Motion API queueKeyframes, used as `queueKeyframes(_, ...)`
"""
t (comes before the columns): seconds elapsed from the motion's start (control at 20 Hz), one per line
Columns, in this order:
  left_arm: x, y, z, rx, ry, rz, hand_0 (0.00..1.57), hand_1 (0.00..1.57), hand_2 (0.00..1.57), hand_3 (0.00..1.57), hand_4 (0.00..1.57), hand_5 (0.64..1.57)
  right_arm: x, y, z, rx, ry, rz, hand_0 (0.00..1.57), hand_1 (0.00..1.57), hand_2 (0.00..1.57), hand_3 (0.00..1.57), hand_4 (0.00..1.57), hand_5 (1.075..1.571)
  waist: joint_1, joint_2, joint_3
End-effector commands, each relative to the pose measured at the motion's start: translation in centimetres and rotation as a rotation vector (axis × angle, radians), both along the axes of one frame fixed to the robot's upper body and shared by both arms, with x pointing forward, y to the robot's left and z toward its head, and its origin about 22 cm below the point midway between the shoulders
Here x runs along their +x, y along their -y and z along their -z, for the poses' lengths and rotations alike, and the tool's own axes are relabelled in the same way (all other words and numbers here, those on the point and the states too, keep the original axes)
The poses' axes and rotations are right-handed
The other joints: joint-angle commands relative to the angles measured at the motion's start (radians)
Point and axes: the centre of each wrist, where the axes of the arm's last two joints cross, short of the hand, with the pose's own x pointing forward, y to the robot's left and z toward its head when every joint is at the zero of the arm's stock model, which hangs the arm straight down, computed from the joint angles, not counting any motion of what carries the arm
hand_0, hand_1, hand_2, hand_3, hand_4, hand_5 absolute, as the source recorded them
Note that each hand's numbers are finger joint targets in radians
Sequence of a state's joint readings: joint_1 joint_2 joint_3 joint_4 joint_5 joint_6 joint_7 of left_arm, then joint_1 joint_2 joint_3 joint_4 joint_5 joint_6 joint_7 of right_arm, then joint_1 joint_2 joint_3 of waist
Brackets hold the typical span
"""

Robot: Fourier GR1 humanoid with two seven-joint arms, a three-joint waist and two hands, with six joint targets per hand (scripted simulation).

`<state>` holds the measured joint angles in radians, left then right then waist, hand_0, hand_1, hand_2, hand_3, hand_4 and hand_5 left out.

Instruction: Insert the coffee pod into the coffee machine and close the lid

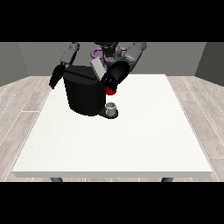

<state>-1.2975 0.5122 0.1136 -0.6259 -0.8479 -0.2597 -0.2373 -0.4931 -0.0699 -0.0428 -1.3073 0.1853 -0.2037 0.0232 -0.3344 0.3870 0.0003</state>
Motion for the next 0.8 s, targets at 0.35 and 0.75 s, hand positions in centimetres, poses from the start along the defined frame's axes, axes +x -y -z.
queueKeyframes(0.35, 0.0, -0.1, 1.2, 0.111, 0.092, -0.011, 0.51, 0.51, 0.78, 0.6, 0.0, 1.571, 0.5, 0.7, -1.4, -0.029, -0.004, -0.014, 0.0, 0.0, 0.0, 0.0, 0.19, 1.571, 0.003, 0.001, -0.0001)
queueKeyframes(0.75, -0.3, -0.7, -0.8, 0.099, 0.101, -0.017, 0.0, 0.0, 0.53, 0.44, 0.0, 1.571, 0.5, 1.4, 0.3, -0.035, -0.017, 0.041, 0.0, 0.0, 0.0, 0.0, 0.15, 1.571, 0.023, 0.012, 0.0001)
